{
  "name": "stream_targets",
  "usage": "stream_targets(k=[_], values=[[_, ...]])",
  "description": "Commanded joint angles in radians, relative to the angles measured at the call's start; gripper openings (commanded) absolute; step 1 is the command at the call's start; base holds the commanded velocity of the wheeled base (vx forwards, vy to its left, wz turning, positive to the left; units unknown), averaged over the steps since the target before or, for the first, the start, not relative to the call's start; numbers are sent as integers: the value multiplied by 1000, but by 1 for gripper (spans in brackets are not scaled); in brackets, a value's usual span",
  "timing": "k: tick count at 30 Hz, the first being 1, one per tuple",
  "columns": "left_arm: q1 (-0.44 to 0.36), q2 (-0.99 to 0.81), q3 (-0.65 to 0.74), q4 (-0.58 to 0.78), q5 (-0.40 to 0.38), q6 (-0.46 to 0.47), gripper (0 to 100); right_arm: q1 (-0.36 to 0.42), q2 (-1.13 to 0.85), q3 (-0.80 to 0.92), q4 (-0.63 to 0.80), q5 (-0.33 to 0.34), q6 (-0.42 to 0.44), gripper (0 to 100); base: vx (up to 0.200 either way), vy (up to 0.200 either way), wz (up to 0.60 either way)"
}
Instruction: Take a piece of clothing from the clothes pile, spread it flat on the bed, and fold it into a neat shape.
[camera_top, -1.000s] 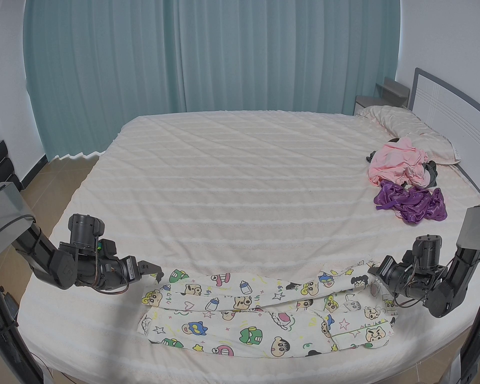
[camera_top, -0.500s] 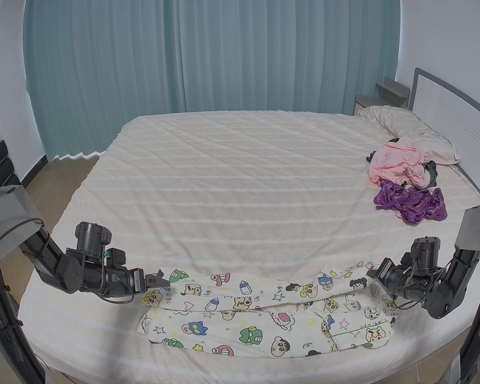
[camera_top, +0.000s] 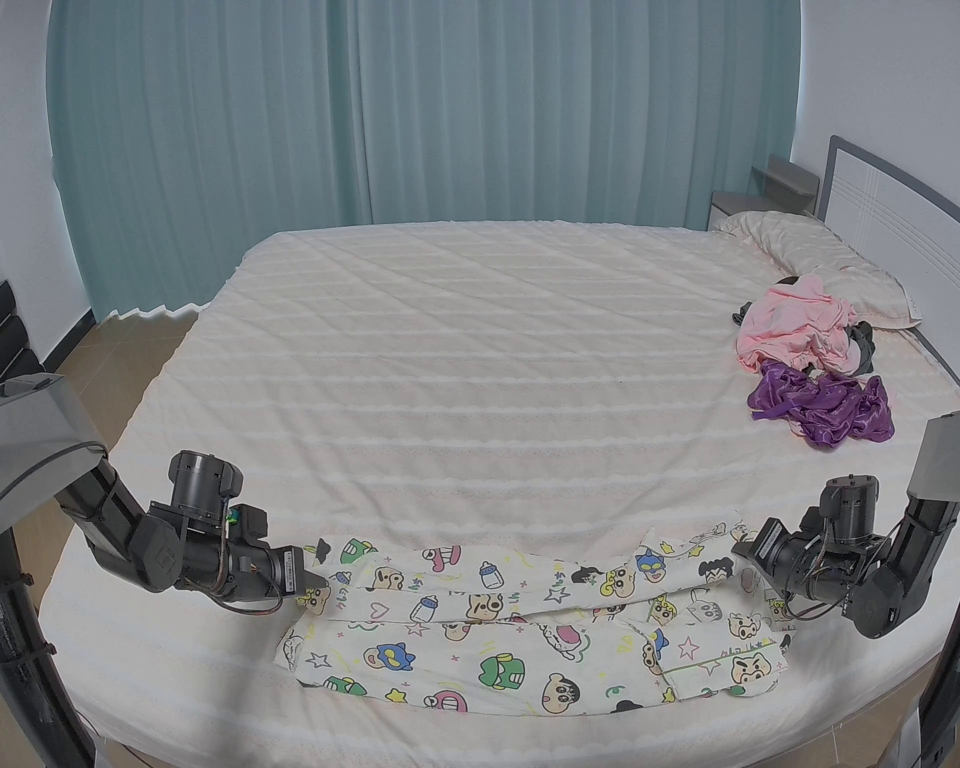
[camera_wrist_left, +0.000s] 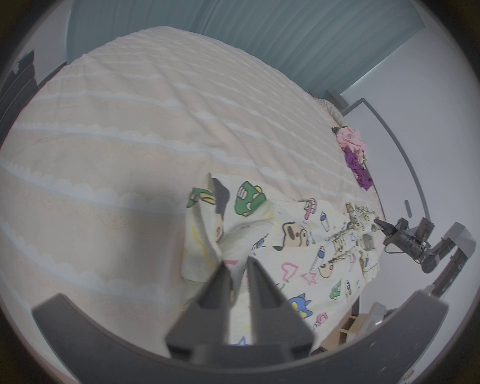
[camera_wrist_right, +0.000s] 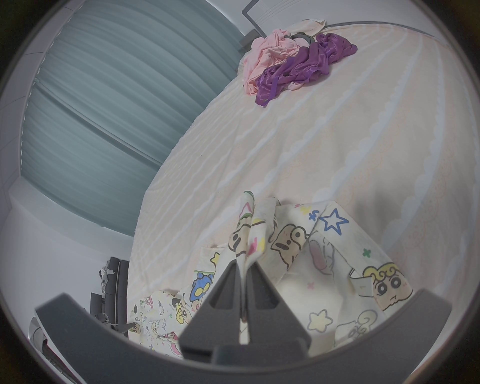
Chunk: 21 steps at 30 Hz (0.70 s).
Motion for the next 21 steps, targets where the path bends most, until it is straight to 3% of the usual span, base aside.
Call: stream_targets(k=[1,11,21], values=[[3,2,4,0,39,0,0,1,6,0,0,-1,-1,0,0,0,0],[9,-73,-21,1,63,-18,0,-2,-6,-2,-2,-3,-1,0,0,0,0],[9,-85,-229,153,66,-173,0,-10,-8,-32,-26,-17,19,0,0,0,0]])
